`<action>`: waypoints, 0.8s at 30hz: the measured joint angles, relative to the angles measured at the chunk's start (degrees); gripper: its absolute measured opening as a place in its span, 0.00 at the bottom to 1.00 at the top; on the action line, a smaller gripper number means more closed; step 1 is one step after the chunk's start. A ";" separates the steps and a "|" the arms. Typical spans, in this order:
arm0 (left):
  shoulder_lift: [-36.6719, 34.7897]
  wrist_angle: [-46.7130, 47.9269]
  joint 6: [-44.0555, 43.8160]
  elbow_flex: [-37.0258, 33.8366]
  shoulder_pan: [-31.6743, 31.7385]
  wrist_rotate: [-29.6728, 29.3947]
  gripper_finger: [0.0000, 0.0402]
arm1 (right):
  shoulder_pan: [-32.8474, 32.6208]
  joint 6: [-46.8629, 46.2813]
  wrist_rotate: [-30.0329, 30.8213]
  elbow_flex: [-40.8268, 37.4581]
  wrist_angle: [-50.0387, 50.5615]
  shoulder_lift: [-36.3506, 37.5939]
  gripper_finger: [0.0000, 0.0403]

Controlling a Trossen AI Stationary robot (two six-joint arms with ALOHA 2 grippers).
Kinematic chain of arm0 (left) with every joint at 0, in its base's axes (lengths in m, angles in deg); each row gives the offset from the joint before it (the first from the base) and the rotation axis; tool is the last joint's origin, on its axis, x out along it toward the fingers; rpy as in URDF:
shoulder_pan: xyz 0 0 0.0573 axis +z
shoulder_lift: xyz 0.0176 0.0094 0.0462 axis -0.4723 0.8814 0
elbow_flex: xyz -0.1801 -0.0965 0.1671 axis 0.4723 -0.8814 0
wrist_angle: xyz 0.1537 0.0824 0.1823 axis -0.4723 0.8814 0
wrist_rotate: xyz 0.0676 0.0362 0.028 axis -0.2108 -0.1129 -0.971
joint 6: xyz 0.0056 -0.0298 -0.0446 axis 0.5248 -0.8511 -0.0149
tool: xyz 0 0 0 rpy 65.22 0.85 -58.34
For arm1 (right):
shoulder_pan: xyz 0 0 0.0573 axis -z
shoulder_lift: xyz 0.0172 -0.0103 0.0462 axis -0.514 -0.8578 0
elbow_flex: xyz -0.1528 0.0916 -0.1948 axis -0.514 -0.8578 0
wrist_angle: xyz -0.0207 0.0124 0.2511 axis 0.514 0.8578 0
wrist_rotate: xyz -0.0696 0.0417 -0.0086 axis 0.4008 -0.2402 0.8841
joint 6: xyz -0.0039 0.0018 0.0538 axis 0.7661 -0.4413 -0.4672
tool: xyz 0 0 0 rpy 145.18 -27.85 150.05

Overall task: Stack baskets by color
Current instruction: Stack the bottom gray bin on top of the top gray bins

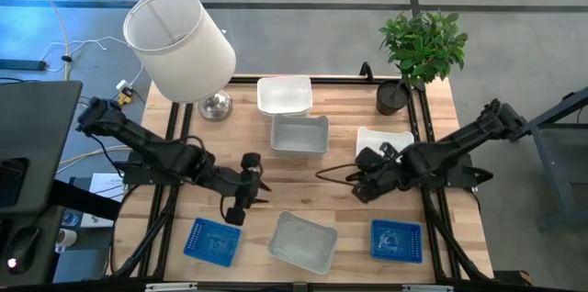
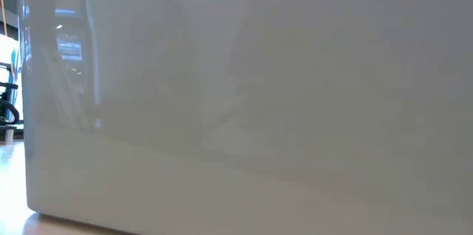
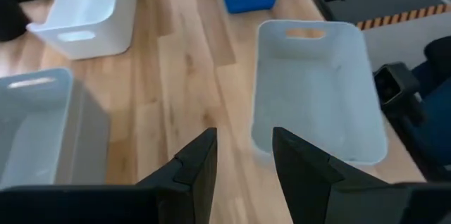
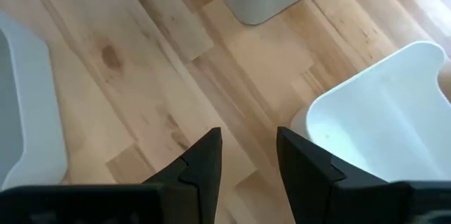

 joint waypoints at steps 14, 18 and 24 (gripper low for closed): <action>7.44 1.56 -2.20 10.29 -4.49 -0.17 0.31 | 1.34 1.10 -0.09 0.00 -0.03 0.00 0.31; 10.75 1.09 -4.64 10.47 -6.31 -0.16 0.31 | 1.34 1.29 -0.09 0.00 -0.03 0.00 0.31; 15.64 0.82 -6.64 10.47 -8.77 -0.23 0.31 | 1.34 1.20 -0.07 0.00 -0.06 0.00 0.31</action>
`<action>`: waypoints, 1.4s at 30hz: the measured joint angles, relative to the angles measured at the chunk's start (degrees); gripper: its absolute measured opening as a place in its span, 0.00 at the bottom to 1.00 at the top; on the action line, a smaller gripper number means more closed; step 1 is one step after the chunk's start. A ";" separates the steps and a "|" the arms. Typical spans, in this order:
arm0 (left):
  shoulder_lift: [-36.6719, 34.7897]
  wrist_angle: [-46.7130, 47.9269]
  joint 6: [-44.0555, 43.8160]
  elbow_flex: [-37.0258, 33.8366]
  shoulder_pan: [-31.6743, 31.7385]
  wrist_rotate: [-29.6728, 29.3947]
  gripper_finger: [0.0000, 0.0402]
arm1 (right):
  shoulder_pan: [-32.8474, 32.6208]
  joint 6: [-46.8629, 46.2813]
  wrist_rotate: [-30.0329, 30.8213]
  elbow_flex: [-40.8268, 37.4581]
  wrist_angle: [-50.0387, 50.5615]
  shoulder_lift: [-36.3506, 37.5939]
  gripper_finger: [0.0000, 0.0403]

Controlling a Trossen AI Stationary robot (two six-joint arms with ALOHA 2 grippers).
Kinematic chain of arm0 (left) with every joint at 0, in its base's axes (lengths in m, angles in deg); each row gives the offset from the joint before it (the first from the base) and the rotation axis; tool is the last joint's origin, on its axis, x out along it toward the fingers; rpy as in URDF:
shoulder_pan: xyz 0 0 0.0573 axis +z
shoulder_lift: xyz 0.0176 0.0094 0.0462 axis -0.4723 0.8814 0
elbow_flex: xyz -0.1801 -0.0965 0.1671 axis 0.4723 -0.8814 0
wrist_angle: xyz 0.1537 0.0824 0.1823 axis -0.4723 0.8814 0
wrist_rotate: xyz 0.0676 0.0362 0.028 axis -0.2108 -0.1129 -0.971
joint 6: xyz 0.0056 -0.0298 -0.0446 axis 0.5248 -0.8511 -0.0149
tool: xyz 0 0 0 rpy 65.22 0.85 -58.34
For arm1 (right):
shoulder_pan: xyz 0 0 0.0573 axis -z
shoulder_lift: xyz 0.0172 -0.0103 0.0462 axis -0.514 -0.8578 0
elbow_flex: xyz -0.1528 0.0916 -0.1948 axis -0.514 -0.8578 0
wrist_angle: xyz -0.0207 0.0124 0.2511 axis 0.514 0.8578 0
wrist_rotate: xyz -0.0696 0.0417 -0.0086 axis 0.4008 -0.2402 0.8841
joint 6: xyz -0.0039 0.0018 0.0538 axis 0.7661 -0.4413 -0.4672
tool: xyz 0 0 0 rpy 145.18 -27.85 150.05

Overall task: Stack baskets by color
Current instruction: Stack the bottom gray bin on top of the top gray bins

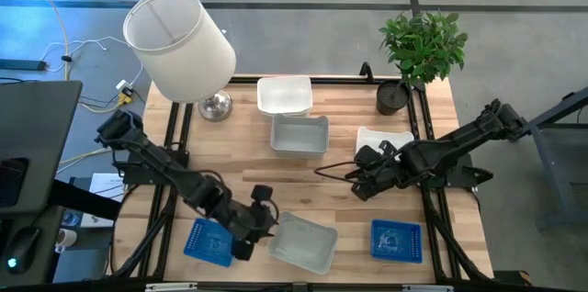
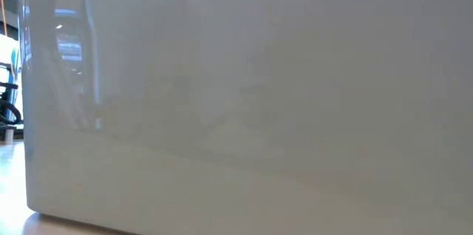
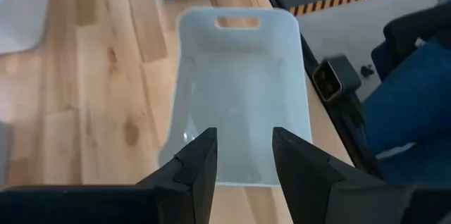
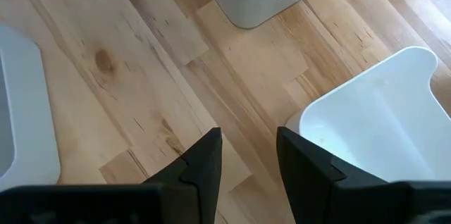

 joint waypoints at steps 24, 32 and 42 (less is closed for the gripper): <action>11.88 -12.18 -0.95 -0.02 -3.70 2.42 0.31 | -0.04 -1.74 -0.22 -0.02 -1.72 -0.02 0.31; 14.65 -13.70 -0.94 0.00 -3.65 3.90 0.31 | -0.04 -1.74 -0.61 -0.02 -2.50 -0.02 0.31; 15.78 -13.24 -1.41 -0.07 -3.65 3.65 0.31 | -0.04 -1.94 -0.96 -0.07 -2.59 -0.02 0.31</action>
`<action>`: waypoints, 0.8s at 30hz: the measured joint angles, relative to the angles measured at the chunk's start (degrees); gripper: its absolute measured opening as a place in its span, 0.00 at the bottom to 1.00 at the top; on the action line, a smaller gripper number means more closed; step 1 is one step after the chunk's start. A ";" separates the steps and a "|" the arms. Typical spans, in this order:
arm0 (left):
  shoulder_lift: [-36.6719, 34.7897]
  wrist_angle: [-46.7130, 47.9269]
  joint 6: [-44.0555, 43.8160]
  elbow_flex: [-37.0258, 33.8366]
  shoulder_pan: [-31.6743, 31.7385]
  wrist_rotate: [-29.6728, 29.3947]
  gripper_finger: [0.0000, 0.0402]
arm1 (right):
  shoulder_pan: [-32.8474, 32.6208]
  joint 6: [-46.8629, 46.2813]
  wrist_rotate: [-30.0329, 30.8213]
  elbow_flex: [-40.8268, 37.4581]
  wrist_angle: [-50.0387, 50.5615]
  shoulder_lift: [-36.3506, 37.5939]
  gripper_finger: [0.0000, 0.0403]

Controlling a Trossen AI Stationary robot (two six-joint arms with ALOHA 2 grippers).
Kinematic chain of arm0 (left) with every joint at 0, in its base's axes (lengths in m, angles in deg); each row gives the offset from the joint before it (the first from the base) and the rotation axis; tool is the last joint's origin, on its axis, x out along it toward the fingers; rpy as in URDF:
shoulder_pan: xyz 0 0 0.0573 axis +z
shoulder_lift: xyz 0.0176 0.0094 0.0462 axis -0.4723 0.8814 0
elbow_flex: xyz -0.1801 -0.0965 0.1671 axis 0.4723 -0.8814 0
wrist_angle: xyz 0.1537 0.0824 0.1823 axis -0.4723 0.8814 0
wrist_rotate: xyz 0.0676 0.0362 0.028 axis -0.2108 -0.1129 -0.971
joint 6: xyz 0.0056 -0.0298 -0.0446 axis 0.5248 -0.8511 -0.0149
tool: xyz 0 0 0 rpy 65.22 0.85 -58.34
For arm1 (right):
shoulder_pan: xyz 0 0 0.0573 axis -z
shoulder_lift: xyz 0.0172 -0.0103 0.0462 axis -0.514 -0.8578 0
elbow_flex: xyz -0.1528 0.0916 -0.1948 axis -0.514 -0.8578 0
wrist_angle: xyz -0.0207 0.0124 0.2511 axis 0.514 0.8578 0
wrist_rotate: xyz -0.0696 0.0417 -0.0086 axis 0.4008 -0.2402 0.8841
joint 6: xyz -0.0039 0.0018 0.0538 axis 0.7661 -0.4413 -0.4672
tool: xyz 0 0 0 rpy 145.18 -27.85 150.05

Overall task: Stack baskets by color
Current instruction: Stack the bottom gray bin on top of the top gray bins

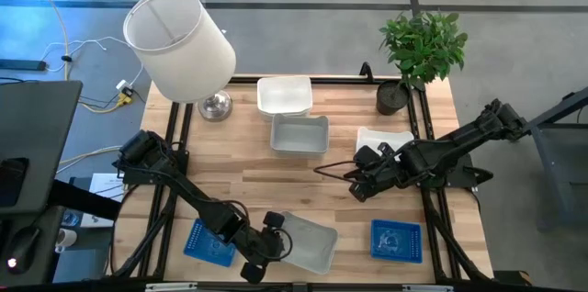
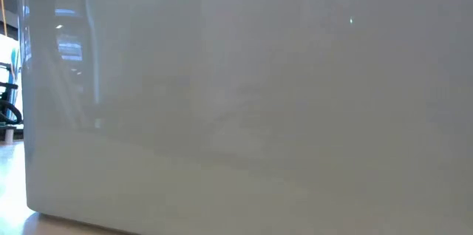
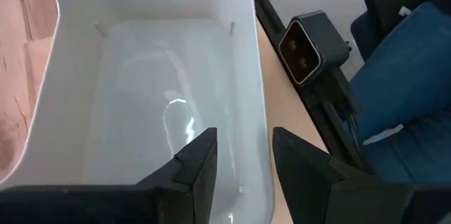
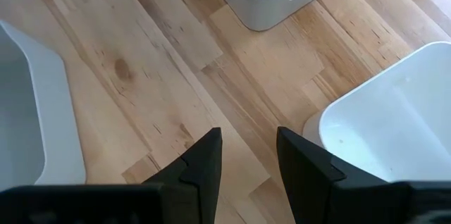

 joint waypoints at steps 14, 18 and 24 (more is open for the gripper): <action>4.31 -1.54 -2.51 -0.02 0.44 4.17 0.31 | -0.02 0.08 -0.07 -0.06 0.00 0.00 0.31; 4.35 -1.47 -2.83 -0.02 1.26 6.48 0.31 | 0.00 0.15 -0.07 -0.06 -0.07 0.00 0.31; 4.35 -0.99 -4.06 -0.02 1.99 6.93 0.22 | -0.01 0.17 -0.07 -0.06 -0.17 0.00 0.31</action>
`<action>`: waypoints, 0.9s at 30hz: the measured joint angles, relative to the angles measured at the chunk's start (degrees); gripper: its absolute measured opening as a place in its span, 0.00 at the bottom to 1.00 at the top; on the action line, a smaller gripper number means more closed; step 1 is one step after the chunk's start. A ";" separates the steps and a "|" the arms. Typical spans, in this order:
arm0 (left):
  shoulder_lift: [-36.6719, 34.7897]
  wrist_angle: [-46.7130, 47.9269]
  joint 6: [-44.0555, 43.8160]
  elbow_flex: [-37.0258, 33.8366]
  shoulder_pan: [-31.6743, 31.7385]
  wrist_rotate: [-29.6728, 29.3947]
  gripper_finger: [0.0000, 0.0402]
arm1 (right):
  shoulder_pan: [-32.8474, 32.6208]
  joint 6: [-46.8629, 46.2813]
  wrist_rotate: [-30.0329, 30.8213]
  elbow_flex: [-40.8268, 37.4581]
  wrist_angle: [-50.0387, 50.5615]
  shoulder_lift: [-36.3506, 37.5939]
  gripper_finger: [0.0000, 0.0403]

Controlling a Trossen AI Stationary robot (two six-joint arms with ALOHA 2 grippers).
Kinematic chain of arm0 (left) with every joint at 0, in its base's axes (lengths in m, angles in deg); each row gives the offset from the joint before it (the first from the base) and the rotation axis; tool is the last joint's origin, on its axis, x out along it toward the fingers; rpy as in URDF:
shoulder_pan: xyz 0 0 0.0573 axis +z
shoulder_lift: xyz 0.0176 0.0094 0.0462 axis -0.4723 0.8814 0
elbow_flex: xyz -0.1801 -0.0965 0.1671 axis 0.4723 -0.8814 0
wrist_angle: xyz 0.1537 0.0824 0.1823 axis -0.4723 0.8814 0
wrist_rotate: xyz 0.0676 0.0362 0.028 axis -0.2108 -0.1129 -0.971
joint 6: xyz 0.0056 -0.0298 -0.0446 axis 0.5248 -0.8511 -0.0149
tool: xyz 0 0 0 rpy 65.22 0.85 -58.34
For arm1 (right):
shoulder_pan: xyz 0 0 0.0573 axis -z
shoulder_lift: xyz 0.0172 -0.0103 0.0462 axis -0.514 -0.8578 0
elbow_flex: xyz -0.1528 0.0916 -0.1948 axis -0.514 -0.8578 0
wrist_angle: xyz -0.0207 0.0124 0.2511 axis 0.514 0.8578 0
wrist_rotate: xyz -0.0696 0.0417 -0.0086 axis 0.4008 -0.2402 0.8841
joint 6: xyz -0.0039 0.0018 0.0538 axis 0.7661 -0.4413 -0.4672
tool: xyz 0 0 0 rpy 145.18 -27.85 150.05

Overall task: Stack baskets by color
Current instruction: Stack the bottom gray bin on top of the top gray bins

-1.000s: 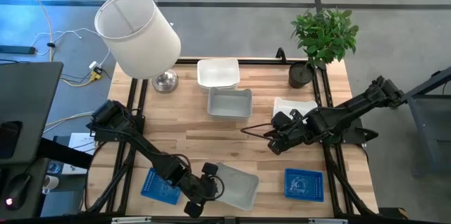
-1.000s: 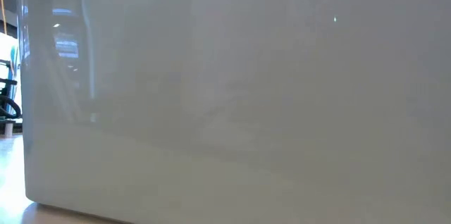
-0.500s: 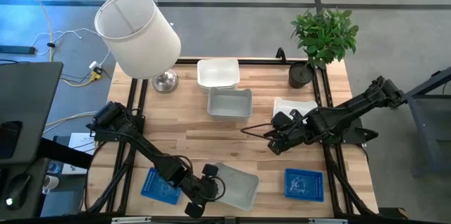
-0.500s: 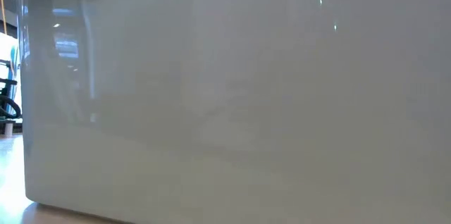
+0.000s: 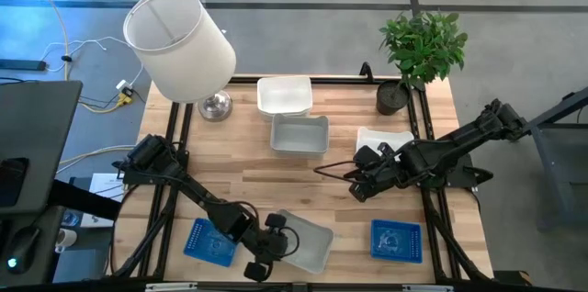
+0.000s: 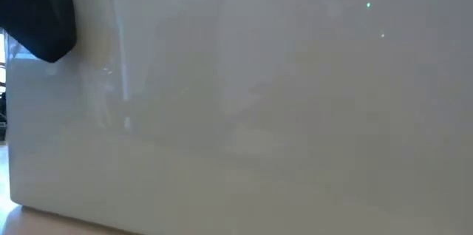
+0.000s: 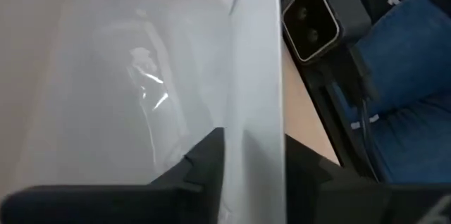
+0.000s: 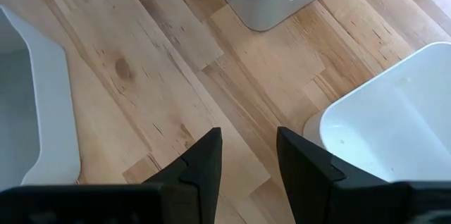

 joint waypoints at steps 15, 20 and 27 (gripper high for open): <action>-3.45 3.66 -1.03 0.04 0.10 -5.26 0.00 | -0.01 0.00 0.04 0.00 -1.52 0.00 0.31; -8.27 8.05 -0.72 0.04 1.80 -5.24 0.00 | -0.01 0.01 1.26 0.00 -2.63 0.00 0.31; -15.30 14.04 0.56 0.02 5.06 -7.90 0.00 | -0.01 0.00 0.33 0.00 -2.74 0.00 0.31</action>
